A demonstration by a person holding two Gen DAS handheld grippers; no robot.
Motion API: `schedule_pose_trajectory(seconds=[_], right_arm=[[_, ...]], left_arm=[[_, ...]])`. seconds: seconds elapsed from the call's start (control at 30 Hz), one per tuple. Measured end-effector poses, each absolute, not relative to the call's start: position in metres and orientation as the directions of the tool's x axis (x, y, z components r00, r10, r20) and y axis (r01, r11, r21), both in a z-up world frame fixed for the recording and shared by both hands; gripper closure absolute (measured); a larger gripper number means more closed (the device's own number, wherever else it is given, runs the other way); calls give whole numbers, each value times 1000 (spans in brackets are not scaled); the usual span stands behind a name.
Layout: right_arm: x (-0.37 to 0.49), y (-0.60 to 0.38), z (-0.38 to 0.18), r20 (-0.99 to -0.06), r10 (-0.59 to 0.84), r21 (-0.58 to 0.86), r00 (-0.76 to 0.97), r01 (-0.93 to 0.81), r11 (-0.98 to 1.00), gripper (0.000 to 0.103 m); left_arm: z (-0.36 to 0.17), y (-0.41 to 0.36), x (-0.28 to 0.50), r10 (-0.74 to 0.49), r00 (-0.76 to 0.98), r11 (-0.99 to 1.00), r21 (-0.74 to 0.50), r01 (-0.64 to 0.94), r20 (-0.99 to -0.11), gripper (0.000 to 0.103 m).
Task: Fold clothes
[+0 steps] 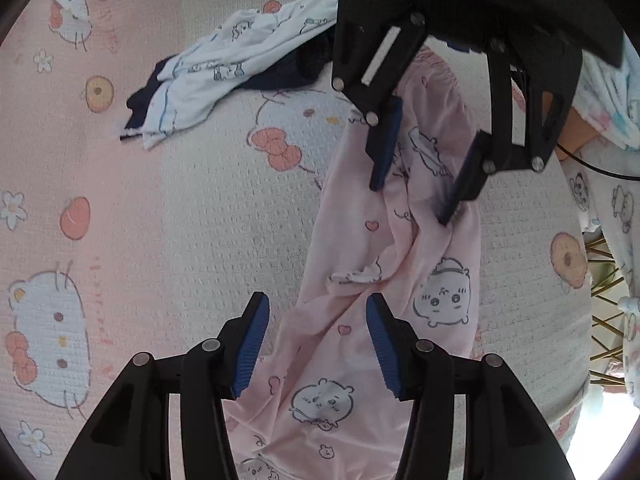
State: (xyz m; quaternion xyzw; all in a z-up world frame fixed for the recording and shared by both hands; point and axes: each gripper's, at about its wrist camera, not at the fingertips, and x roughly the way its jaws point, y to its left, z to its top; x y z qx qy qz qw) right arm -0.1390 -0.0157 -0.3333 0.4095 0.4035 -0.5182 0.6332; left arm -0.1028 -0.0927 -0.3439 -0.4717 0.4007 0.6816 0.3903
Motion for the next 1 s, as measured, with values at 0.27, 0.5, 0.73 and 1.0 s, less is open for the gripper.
schedule_pose_trajectory(seconds=[0.27, 0.5, 0.73, 1.0], right_arm=[[-141, -15, -349, -927, -331, 195, 175, 980, -29, 68], [-142, -11, -351, -915, -356, 280, 189, 933, -226, 89], [-139, 6, -343, -890, -433, 290, 145, 911, -292, 91], [-133, 20, -351, -884, -449, 305, 127, 886, -350, 91]], left_arm=[[-358, -77, -95, 157, -97, -335, 40, -941, -983, 56], [-364, -73, -105, 122, -83, -420, 25, -907, -989, 55], [-370, -88, -127, 249, 22, -667, -188, -721, -968, 55], [-370, -98, -109, 304, -94, -736, -171, -656, -948, 71]])
